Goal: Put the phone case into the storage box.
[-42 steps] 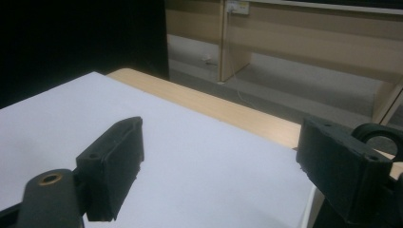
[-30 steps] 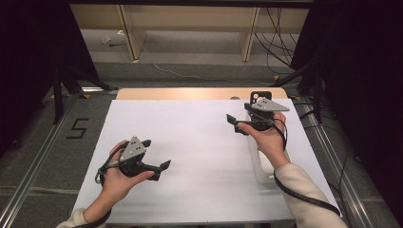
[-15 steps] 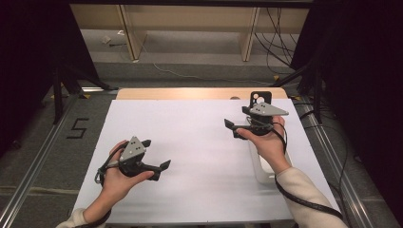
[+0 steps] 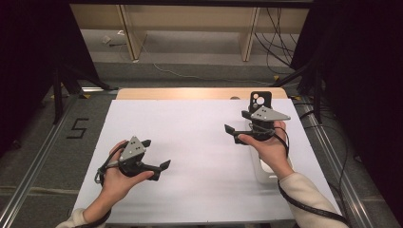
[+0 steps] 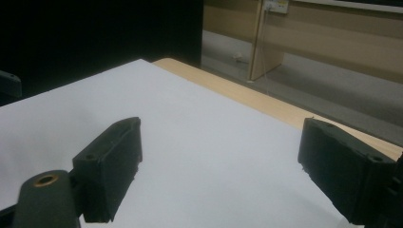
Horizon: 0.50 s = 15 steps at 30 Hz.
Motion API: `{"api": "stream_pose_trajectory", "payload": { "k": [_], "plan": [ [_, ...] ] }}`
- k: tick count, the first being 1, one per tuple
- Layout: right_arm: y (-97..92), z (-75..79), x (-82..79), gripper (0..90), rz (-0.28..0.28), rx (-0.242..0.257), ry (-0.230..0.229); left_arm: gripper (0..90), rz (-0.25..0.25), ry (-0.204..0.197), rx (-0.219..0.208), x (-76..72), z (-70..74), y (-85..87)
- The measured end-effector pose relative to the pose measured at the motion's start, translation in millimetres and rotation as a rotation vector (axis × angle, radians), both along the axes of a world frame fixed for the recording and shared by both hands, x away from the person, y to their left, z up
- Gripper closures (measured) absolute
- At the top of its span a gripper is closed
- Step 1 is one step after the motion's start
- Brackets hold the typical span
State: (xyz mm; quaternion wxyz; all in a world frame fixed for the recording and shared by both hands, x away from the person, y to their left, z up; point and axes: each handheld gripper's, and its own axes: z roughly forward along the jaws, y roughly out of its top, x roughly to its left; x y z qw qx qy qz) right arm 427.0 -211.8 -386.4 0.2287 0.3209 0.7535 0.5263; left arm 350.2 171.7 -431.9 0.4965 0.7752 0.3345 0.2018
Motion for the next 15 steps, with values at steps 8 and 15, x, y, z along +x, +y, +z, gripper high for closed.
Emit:
{"api": "stream_pose_trajectory", "payload": {
  "k": [8,15],
  "plan": [
    [-2.9,-1.0,-6.7,15.8,0.014,-0.001,0.0,0.7,-0.001,0.0,0.001,-0.2,0.3,0.1],
    [-4.3,-3.7,-11.0,15.9,0.031,-0.002,0.005,0.7,0.0,0.0,0.0,0.0,0.1,0.1]
  ]
}}
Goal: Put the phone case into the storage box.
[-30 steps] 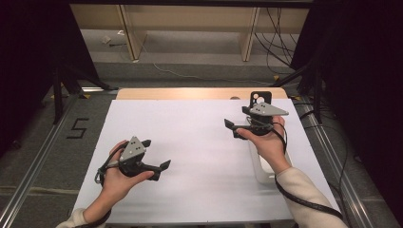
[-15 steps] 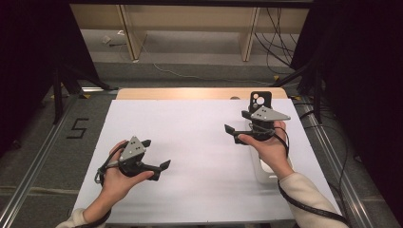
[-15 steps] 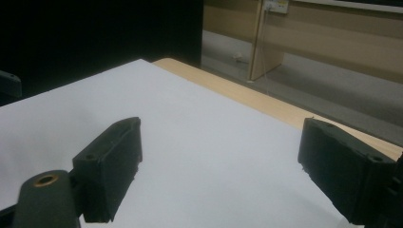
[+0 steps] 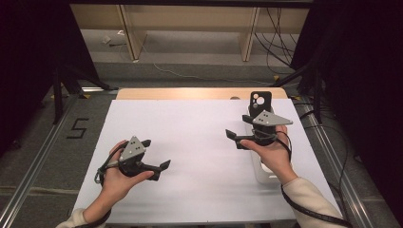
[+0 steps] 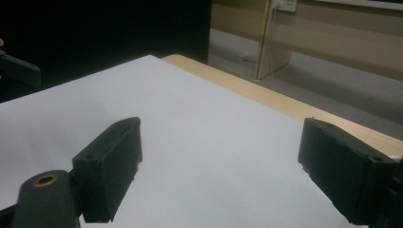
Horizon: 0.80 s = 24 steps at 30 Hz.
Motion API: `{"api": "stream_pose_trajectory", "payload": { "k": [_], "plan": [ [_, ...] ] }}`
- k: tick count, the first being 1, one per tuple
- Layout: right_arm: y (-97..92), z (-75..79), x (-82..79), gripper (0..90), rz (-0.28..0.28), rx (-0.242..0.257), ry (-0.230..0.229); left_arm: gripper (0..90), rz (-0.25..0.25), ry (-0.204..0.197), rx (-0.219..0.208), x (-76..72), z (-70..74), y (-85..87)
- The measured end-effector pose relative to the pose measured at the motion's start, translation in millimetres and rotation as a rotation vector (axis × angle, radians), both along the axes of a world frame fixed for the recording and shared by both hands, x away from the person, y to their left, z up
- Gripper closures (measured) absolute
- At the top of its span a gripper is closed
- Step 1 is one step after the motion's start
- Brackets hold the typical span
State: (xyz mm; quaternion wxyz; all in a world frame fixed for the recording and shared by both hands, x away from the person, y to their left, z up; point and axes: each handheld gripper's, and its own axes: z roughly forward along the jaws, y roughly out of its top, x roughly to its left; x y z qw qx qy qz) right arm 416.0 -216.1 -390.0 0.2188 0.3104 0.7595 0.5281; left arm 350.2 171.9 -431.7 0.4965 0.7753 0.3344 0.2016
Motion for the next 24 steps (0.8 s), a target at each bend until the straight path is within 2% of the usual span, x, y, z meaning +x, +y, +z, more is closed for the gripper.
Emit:
{"api": "stream_pose_trajectory", "payload": {
  "k": [24],
  "plan": [
    [-5.6,-5.4,-13.8,15.6,0.03,-0.015,0.012,0.7,0.0,0.0,0.002,0.0,-0.1,-0.1]
  ]
}}
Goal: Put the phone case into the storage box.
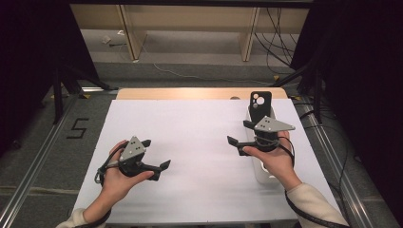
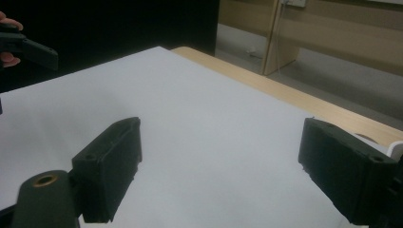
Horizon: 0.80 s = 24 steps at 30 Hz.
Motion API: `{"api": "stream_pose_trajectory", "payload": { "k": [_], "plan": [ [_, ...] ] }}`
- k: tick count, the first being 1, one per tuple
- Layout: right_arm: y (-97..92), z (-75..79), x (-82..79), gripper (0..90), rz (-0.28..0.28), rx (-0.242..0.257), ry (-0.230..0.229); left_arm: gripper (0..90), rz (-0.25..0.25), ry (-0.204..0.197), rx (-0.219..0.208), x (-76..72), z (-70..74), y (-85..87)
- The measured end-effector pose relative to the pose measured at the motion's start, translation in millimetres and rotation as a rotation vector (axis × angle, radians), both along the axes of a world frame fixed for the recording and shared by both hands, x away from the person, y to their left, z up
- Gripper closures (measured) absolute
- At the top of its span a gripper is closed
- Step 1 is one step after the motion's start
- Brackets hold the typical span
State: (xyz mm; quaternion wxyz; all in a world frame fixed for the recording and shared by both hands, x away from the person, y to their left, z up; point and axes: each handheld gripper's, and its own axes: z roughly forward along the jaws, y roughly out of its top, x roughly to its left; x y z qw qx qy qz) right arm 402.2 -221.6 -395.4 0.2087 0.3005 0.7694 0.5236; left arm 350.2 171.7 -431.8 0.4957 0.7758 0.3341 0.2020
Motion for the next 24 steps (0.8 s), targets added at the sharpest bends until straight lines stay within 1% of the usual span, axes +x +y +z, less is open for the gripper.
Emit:
{"api": "stream_pose_trajectory", "payload": {
  "k": [14,24],
  "plan": [
    [0.4,-1.5,-8.1,15.7,0.025,-0.005,-0.001,0.7,0.0,0.0,0.0,-0.1,0.1,0.0],
    [-4.1,-2.2,-12.4,15.6,0.028,-0.004,-0.003,0.7,0.0,-0.001,0.0,-0.3,0.4,0.3]
  ]
}}
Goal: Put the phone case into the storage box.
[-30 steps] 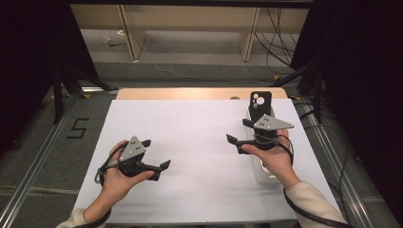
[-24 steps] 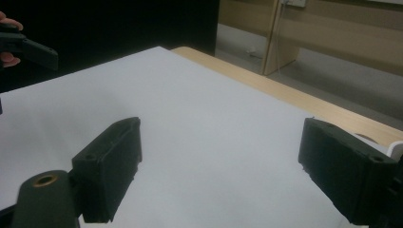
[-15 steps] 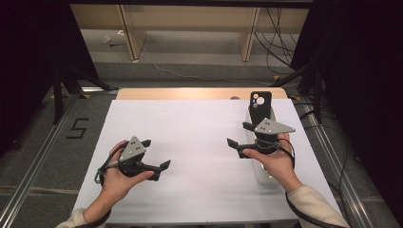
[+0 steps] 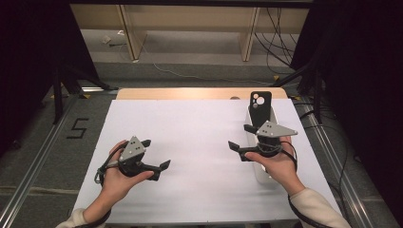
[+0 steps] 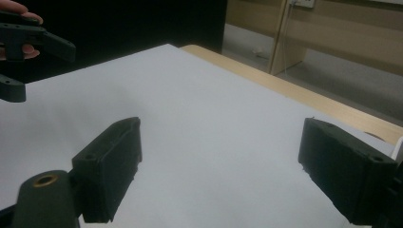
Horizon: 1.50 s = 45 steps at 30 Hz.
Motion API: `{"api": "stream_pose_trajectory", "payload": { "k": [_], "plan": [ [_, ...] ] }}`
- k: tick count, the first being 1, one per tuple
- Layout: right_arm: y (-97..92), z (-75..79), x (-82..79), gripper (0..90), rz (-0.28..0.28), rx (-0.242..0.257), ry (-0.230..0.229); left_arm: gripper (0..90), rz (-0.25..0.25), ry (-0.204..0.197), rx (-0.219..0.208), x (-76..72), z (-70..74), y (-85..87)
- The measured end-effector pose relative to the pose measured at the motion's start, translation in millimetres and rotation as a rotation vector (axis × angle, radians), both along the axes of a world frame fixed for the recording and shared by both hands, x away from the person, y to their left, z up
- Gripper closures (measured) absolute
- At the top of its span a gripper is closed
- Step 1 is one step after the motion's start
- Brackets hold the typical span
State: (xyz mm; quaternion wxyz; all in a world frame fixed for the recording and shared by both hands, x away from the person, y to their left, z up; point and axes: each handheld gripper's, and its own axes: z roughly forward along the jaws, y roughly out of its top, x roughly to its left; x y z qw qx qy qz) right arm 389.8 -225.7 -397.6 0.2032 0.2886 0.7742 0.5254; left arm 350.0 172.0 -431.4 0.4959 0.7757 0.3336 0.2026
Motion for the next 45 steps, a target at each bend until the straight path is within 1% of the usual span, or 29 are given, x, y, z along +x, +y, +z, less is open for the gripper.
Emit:
{"api": "stream_pose_trajectory", "payload": {
  "k": [20,28,45],
  "plan": [
    [-6.8,1.8,-10.7,15.7,0.008,0.007,-0.011,0.7,0.002,-0.005,0.002,0.3,0.6,0.9],
    [-6.9,4.1,-14.2,15.7,0.01,0.009,-0.019,0.7,0.002,0.0,-0.001,0.1,0.1,0.5],
    [-9.4,1.5,-22.0,15.7,0.025,0.003,-0.01,0.7,0.0,-0.002,0.0,0.0,0.2,0.5]
  ]
}}
